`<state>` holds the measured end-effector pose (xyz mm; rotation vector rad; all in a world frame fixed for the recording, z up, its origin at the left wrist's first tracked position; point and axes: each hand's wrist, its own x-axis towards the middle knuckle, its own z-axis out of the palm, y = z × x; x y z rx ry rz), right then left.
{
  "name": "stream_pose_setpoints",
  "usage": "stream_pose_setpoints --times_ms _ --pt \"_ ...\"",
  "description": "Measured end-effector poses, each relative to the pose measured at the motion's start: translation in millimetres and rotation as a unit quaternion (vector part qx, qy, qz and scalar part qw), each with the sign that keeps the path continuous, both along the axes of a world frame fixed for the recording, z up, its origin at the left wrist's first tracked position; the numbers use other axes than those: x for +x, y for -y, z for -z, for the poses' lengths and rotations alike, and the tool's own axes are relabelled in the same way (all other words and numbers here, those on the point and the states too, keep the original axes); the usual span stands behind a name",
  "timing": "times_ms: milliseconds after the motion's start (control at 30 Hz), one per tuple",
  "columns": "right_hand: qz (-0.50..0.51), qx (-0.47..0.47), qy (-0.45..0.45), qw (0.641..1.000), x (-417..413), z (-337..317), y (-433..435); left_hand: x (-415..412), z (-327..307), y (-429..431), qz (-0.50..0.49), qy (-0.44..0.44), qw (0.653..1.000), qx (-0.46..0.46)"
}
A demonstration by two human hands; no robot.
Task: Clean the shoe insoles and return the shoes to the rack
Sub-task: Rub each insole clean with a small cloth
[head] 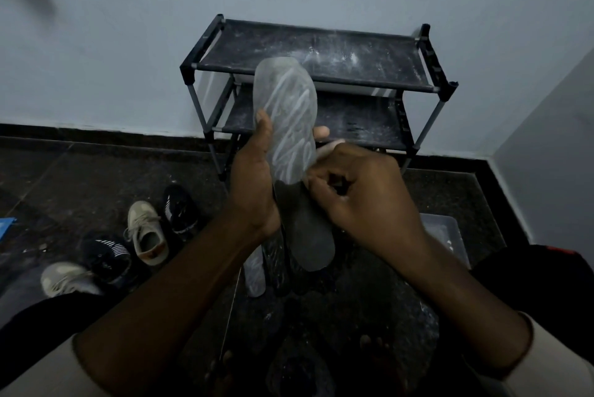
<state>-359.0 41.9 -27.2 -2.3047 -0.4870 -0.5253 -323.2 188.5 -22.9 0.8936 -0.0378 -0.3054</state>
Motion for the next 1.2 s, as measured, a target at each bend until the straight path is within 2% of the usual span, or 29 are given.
stream_pose_setpoints --times_ms 167,300,467,633,767,900,1067,1200 --pt "0.045 0.02 0.017 0.999 6.6 -5.6 7.5 -2.4 1.0 1.8 -0.004 0.006 1.0 0.025" --pt "0.005 0.003 -0.012 1.0 -3.6 -2.5 -2.9 -1.0 1.3 0.5 -0.005 0.005 1.0 0.018" --pt "0.048 0.027 0.006 0.998 6.2 -8.0 7.3 -0.3 4.6 1.0 0.004 0.014 1.0 0.022" --pt "-0.005 0.014 -0.018 1.0 -3.5 -1.5 -2.0 2.3 8.4 1.3 0.007 0.015 1.0 0.019" --pt "0.039 0.024 0.011 0.999 5.3 -4.7 6.2 3.4 9.4 0.5 -0.004 0.017 0.999 0.037" --pt "-0.023 -0.014 -0.017 0.999 -2.4 -1.1 -0.9 2.7 7.3 -0.3 0.001 0.005 1.0 0.013" --pt "0.016 0.008 0.002 1.0 4.6 -5.6 8.2 2.7 9.3 0.0 -0.002 0.013 1.0 0.023" --pt "-0.038 -0.001 -0.025 0.999 -2.7 -4.1 0.0 3.8 8.9 1.2 0.003 0.005 1.0 0.011"
